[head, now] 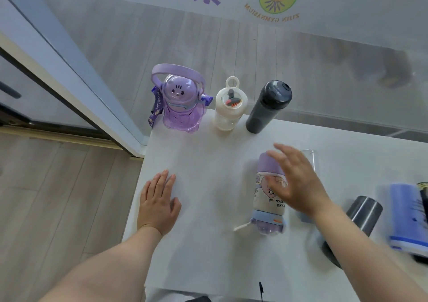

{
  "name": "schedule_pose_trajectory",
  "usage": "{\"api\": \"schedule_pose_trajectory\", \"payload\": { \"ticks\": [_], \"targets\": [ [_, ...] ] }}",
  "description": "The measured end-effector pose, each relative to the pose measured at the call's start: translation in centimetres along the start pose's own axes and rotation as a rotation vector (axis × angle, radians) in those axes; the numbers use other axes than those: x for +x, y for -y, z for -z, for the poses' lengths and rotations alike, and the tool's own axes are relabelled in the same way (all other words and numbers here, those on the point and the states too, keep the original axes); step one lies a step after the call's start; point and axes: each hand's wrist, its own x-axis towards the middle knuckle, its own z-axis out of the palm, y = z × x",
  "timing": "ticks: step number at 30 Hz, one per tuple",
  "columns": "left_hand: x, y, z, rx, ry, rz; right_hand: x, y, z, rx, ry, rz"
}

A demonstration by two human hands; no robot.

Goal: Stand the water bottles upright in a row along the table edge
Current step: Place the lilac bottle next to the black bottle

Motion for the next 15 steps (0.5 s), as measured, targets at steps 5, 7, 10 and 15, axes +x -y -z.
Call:
{"api": "schedule_pose_trajectory", "payload": {
  "ticks": [5,7,10,15],
  "targets": [
    [0.0,-0.1,0.0,-0.018,-0.01,0.0,-4.1,-1.3,-2.1,-0.081,0.228,0.078],
    [0.0,-0.2,0.0,-0.017,-0.014,-0.002,-4.5,-1.9,-1.9,-0.101,0.31,0.095],
    [-0.1,-0.2,0.0,-0.009,-0.01,0.003,-4.5,-2.4,-2.0,-0.231,0.403,0.176],
    [-0.1,-0.1,-0.1,-0.013,-0.01,0.004,-4.7,-3.1,-2.9,-0.424,0.417,0.26]
  ]
}}
